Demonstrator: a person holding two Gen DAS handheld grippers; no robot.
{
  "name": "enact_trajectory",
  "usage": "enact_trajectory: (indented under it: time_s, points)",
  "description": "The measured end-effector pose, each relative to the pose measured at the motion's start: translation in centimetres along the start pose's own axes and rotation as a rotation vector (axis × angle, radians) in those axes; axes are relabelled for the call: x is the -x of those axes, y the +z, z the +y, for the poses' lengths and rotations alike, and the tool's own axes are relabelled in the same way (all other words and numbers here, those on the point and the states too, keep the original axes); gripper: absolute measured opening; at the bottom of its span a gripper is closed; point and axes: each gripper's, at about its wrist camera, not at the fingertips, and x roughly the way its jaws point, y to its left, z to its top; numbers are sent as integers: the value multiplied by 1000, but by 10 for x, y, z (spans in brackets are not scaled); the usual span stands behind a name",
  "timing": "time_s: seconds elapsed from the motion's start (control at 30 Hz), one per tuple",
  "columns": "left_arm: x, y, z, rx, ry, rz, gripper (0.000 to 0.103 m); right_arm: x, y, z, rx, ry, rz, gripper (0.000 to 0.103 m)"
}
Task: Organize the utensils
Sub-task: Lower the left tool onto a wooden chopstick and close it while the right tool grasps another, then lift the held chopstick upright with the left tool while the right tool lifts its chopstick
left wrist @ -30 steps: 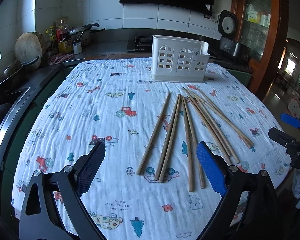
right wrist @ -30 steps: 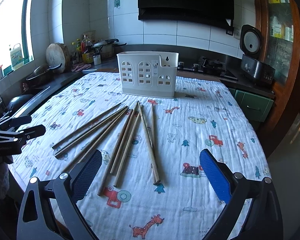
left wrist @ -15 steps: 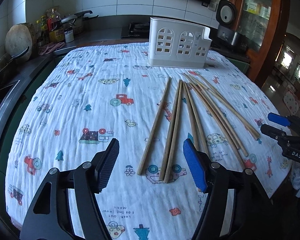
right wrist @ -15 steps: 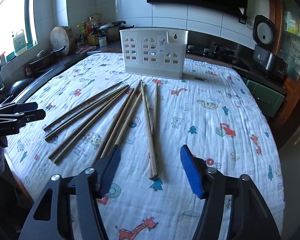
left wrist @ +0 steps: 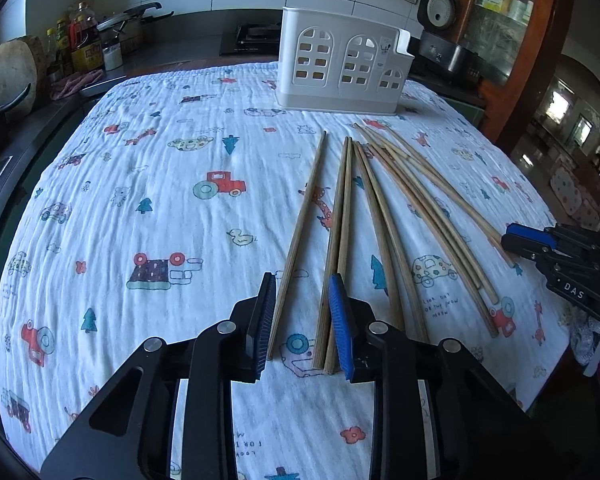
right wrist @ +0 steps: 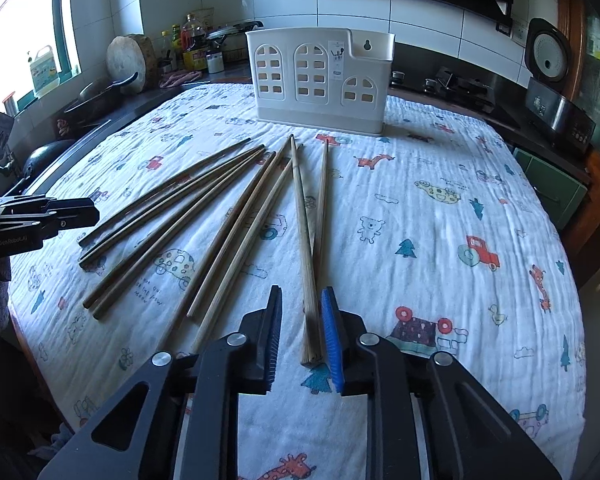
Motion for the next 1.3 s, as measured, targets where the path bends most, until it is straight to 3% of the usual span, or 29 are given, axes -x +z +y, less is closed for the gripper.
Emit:
enact_trajectory:
  time_s: [0.43, 0.93, 1.3]
  points:
    - [-23, 5, 6, 5, 7, 49, 17, -3, 0, 0, 11, -20, 0, 1]
    - [-32, 6, 6, -7, 26, 57, 16, -2, -2, -2, -12, -11, -11, 1]
    - [-31, 6, 5, -5, 27, 59, 16, -5, 3, 9, 16, -6, -16, 10]
